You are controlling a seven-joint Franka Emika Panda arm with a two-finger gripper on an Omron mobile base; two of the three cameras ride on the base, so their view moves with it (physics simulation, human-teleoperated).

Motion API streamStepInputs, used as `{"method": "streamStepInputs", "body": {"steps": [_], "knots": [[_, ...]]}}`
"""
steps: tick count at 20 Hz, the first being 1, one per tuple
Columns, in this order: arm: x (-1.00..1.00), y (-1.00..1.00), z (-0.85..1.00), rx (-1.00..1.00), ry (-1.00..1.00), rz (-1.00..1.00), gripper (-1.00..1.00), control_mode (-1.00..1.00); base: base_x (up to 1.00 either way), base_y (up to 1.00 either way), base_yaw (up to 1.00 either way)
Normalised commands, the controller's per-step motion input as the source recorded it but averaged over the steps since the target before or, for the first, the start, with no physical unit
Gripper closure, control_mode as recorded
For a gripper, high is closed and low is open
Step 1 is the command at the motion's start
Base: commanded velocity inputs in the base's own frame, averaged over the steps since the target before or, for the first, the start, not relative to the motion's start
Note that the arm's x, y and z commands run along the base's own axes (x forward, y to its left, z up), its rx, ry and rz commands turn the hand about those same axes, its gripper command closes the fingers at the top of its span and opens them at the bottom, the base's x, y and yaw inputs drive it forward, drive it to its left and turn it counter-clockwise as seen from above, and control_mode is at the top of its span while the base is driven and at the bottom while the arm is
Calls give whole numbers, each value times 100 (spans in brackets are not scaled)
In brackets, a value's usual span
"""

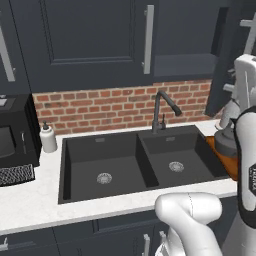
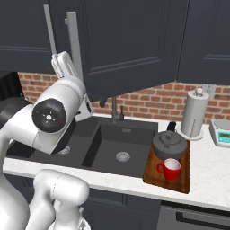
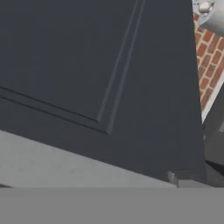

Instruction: Pick the kettle from the counter and place it on the tray. Then pick the mug from the cabinet and place it on the tray. Then close the cabinet doors.

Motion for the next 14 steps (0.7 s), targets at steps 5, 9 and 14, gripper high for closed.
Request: {"method": "streamStepInputs", "body": {"steps": [5,9,14], "knots": [[65,1,-9,-2,0,3,-100,-100,0,0,0],[75,0,-13,-2,0,2,-100,-100,0,0,0],[81,0,-11,-4,0,1,-100,-100,0,0,0]]}}
